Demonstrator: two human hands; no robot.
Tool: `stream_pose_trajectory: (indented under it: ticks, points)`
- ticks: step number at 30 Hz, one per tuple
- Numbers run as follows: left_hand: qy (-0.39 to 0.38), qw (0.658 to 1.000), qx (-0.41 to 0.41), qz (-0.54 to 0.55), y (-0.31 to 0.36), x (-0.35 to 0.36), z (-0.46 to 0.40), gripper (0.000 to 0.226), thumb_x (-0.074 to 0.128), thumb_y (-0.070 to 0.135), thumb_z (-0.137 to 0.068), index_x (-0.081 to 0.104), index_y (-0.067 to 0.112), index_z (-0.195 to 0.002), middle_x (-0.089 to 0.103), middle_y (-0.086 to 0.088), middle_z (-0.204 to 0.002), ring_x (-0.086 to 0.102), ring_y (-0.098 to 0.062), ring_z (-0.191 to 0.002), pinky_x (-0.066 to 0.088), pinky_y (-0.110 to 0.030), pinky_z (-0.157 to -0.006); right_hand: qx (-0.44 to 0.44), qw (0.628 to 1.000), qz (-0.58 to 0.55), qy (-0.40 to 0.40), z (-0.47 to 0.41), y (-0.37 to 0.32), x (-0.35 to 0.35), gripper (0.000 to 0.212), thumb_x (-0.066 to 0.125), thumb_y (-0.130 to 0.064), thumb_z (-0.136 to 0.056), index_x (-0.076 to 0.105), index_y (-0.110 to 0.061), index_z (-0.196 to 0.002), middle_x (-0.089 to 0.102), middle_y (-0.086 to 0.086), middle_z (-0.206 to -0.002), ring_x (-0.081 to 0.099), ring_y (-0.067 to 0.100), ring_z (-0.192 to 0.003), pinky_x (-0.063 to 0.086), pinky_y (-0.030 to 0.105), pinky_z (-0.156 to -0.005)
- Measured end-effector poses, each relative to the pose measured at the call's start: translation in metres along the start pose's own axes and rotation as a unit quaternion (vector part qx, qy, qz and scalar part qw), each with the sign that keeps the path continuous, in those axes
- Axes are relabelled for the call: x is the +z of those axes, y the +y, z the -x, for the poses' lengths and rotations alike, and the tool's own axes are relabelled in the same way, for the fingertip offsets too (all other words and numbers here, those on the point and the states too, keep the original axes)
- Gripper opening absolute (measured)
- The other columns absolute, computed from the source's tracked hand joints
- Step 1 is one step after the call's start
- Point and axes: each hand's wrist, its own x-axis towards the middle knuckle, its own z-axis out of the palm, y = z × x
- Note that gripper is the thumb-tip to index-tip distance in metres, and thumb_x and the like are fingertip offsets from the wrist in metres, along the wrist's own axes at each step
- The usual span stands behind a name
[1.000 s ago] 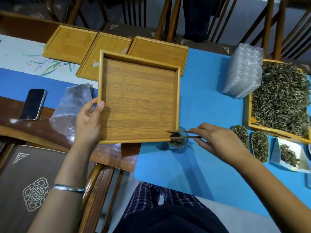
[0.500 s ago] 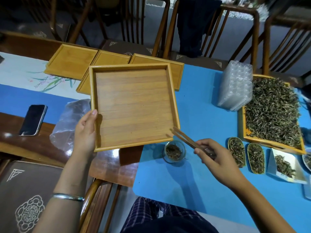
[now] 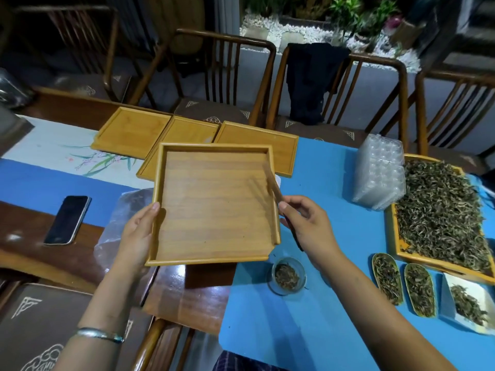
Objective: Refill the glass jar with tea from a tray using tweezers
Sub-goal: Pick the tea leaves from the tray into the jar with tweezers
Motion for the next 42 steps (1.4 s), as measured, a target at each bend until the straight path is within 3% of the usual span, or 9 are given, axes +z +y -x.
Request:
stream_pose_trajectory:
  ticks: [4, 7, 11, 15, 18, 22, 29, 34, 42]
  points:
    - [0.005, 1.0, -0.014, 0.008, -0.004, -0.018, -0.006, 0.02, 0.053, 0.037, -0.096, 0.066, 0.023, -0.101, 0.077, 0.01, -0.088, 0.072, -0.005, -0.079, 0.057, -0.025, -0.067, 0.012, 0.999, 0.034, 0.0, -0.017, -0.001, 0.024, 0.007, 0.069, -0.02, -0.086, 0.066, -0.025, -0.089, 0.07, 0.01, -0.096, 0.064, 0.019, -0.085, 0.052, 0.031, -0.074]
    - [0.009, 0.999, -0.034, 0.014, -0.012, -0.025, -0.012, 0.027, 0.054, 0.038, -0.094, 0.067, 0.019, -0.109, 0.076, -0.001, -0.097, 0.072, -0.015, -0.087, 0.057, -0.029, -0.069, 0.029, 0.999, 0.04, -0.019, -0.024, 0.005, 0.035, 0.009, 0.07, -0.02, -0.086, 0.063, -0.024, -0.091, 0.072, 0.003, -0.08, 0.066, 0.012, -0.07, 0.052, 0.024, -0.058]
    - [0.014, 0.999, -0.053, 0.001, -0.023, -0.029, -0.017, 0.025, 0.052, 0.035, -0.097, 0.066, 0.018, -0.109, 0.072, -0.006, -0.102, 0.068, -0.02, -0.092, 0.054, -0.034, -0.075, 0.013, 0.992, 0.119, -0.028, -0.038, 0.017, 0.036, 0.015, 0.072, -0.018, -0.085, 0.06, -0.017, -0.094, 0.072, 0.002, -0.073, 0.068, 0.008, -0.066, 0.051, 0.016, -0.057]
    - [0.014, 0.998, -0.06, -0.024, -0.04, -0.032, -0.023, 0.028, 0.049, 0.029, -0.1, 0.066, 0.01, -0.111, 0.07, -0.011, -0.102, 0.066, -0.023, -0.093, 0.052, -0.037, -0.084, 0.029, 0.971, 0.234, -0.05, -0.055, 0.033, 0.037, 0.016, 0.074, -0.023, -0.082, 0.059, -0.018, -0.086, 0.07, 0.013, -0.078, 0.068, 0.026, -0.071, 0.058, 0.041, -0.07]
    - [0.022, 0.997, -0.063, -0.036, -0.059, -0.033, -0.028, 0.022, 0.048, 0.022, -0.101, 0.067, 0.011, -0.102, 0.074, 0.002, -0.083, 0.069, -0.004, -0.075, 0.054, -0.017, -0.067, 0.029, 0.953, 0.295, -0.068, -0.07, 0.041, 0.039, 0.017, 0.075, -0.022, -0.081, 0.06, -0.016, -0.083, 0.07, 0.012, -0.078, 0.068, 0.032, -0.073, 0.057, 0.051, -0.074]
    - [0.02, 0.996, -0.081, -0.026, -0.083, -0.039, -0.034, 0.022, 0.048, 0.023, -0.101, 0.068, 0.015, -0.098, 0.076, 0.004, -0.079, 0.071, -0.001, -0.069, 0.054, -0.013, -0.058, 0.016, 0.923, 0.371, -0.099, -0.086, 0.051, 0.042, 0.017, 0.077, -0.021, -0.08, 0.06, -0.015, -0.08, 0.068, 0.004, -0.073, 0.068, 0.022, -0.07, 0.057, 0.042, -0.07]
    - [-0.006, 0.991, -0.132, 0.014, -0.109, -0.044, -0.042, 0.027, 0.053, 0.027, -0.097, 0.069, 0.011, -0.112, 0.073, -0.016, -0.108, 0.068, -0.029, -0.098, 0.053, -0.043, -0.09, 0.034, 0.856, 0.49, -0.162, -0.099, 0.071, 0.037, 0.023, 0.079, -0.024, -0.077, 0.06, -0.01, -0.075, 0.059, -0.001, -0.069, 0.052, 0.012, -0.064, 0.04, 0.026, -0.056]
    - [-0.023, 0.989, -0.144, 0.006, -0.12, -0.046, -0.044, 0.031, 0.055, 0.031, -0.094, 0.069, 0.012, -0.113, 0.076, -0.01, -0.102, 0.073, -0.02, -0.09, 0.057, -0.028, -0.071, 0.019, 0.817, 0.535, -0.213, -0.104, 0.082, 0.032, 0.026, 0.076, -0.026, -0.078, 0.056, -0.011, -0.069, 0.055, -0.001, -0.065, 0.05, 0.013, -0.061, 0.035, 0.022, -0.051]
    - [-0.016, 0.985, -0.169, 0.035, -0.147, -0.072, -0.018, 0.028, 0.059, 0.037, -0.086, 0.077, 0.022, -0.102, 0.076, -0.011, -0.101, 0.074, -0.021, -0.086, 0.059, -0.026, -0.065, 0.018, 0.782, 0.558, -0.279, -0.101, 0.09, 0.037, 0.036, 0.076, -0.034, -0.076, 0.051, -0.013, -0.061, 0.054, -0.002, -0.06, 0.047, 0.008, -0.055, 0.032, 0.022, -0.049]
